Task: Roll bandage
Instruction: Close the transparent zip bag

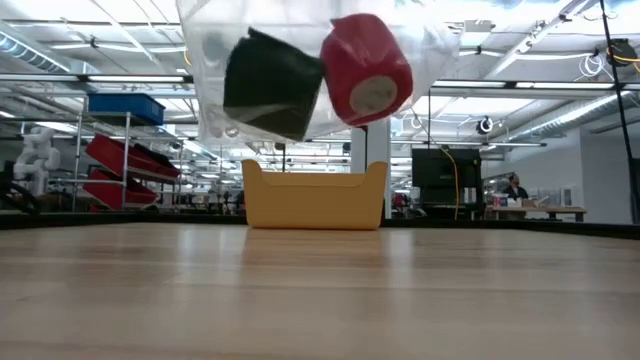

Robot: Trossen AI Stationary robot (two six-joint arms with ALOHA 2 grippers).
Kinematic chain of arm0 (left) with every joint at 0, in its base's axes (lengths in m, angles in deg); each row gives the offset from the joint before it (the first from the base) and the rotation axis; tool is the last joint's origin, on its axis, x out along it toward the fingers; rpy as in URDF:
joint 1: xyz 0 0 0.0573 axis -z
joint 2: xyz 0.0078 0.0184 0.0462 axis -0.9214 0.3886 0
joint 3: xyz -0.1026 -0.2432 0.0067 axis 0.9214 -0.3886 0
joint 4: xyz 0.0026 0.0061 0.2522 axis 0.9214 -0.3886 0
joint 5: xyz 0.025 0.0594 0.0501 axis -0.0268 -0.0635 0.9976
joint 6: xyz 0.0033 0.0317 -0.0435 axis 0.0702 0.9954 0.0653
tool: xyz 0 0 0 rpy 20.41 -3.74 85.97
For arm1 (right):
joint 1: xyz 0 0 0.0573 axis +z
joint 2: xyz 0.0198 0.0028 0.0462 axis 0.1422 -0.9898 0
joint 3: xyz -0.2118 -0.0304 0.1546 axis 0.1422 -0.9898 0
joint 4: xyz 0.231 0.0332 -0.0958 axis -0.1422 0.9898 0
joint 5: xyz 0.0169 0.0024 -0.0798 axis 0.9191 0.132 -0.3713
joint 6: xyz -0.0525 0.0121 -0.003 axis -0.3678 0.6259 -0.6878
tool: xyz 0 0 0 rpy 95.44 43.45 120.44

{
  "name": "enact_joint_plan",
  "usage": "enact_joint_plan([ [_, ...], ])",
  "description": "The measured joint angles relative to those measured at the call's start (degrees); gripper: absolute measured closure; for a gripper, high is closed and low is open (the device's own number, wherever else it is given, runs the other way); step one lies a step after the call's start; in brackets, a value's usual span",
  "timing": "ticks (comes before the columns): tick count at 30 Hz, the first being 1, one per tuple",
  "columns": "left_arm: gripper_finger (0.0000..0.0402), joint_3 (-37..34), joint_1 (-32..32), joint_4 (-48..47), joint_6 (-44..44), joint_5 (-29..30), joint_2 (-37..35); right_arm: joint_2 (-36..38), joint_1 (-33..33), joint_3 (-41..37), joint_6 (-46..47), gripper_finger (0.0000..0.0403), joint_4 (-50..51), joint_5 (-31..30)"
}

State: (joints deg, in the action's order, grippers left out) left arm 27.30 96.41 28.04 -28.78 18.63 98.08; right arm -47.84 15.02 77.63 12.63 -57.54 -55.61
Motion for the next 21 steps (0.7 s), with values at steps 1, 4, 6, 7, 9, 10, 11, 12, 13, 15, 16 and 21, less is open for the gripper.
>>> enact_joint_plan([
  [1,0.0368,0.0,0.0,-0.1,0.0,-0.6,0.0,0.0,0.2,0.0,-0.1,0.0402,0.0,0.0],
  [4,0.0362,0.0,0.0,-0.2,-0.1,-2.7,0.0,0.0,0.7,0.0,-0.2,0.0403,0.0,-0.1],
  [6,0.0349,0.0,0.0,-0.2,-1.2,-2.7,0.0,0.0,1.0,0.0,-0.2,0.0403,-0.1,-0.4],
  [7,0.034,0.0,0.0,-0.3,-1.4,-2.6,0.0,0.0,1.0,0.0,-0.2,0.0403,0.0,-0.4],
  [9,0.0323,0.0,0.0,-0.3,-1.5,-2.1,0.0,0.0,1.0,0.0,-0.2,0.0403,0.0,-0.4],
  [10,0.0314,0.0,0.0,-0.3,-1.5,-1.9,0.0,0.0,1.0,0.0,-0.2,0.0403,0.0,-0.4],
  [11,0.0307,0.0,0.0,-0.3,-1.6,-1.7,0.0,0.0,1.0,0.0,-0.1,0.0403,0.0,-0.4],
  [12,0.03,0.0,0.0,-0.3,-1.6,-1.7,0.0,0.0,1.0,0.0,-0.1,0.0403,0.0,-0.5],
  [13,0.0295,0.0,0.0,-0.3,-1.7,-1.6,0.0,0.0,1.0,0.0,-0.1,0.0403,0.1,-0.5],
  [15,0.029,0.0,0.0,-0.3,-1.9,-1.6,0.0,0.0,1.0,0.0,0.2,0.0403,0.3,-0.5],
  [16,0.0289,0.0,0.0,-0.3,-2.5,-1.6,0.1,0.0,1.0,0.0,0.5,0.0403,0.6,-0.5],
  [21,0.0289,0.1,0.1,-0.3,-4.1,-2.0,1.3,-0.9,1.0,0.0,1.5,0.0403,1.5,-0.5],
])
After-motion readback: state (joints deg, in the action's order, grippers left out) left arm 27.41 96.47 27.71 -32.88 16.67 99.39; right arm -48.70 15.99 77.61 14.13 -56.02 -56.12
